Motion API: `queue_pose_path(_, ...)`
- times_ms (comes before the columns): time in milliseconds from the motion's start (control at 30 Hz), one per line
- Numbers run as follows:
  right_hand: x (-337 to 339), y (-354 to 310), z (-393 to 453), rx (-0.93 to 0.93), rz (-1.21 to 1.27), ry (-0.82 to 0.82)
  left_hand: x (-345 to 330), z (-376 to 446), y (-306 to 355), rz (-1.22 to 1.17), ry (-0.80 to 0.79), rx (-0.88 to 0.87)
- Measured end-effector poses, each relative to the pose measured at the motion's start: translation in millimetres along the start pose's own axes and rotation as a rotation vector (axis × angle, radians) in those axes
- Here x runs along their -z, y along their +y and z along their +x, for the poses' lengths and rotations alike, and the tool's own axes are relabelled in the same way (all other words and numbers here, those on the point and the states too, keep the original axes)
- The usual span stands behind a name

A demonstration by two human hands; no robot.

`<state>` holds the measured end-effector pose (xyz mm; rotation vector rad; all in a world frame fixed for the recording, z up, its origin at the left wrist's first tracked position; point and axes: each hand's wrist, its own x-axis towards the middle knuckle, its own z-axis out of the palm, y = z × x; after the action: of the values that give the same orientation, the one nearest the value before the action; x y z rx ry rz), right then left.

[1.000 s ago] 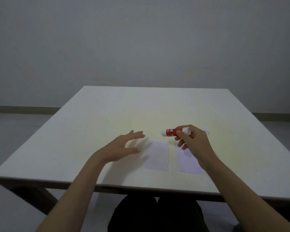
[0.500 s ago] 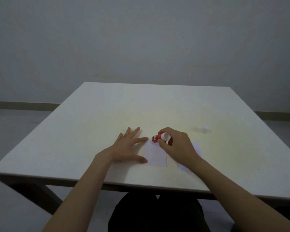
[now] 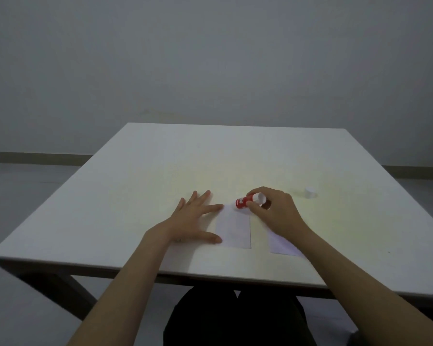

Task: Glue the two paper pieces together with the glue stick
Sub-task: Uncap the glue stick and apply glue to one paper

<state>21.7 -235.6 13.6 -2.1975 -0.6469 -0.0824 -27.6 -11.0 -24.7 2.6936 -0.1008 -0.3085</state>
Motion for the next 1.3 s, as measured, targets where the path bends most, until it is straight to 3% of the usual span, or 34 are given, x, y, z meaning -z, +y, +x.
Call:
queue_pose_path(233,-1,-10,-37,0.200,0.004,-0.245,-5,2,-5,-0.002,0.022,-0.009)
queue_pose_path(333,6,-1,-21,0.091,0.091,-0.182,-4,1,-4,0.010,0.014,-0.006)
queue_pose_path(500,15,11,-7,-0.003,0.029,-0.012,-2,0,-4,-0.023,0.012,-0.005)
queue_pose_path(700,13,-1,-45,0.183,0.013,-0.234,-5,1,-5,-0.028,0.034,-0.006)
queue_pose_path(933,24,14,-26,0.037,0.049,-0.070,-1,-3,0,-0.060,0.023,0.001)
queue_pose_path(1167,34,8,-53,0.138,0.057,-0.233,-2,-2,-1,-0.051,0.022,0.008)
queue_pose_path(1300,37,12,-39,0.041,0.050,-0.143,-1,-3,-1,-0.043,0.020,0.007)
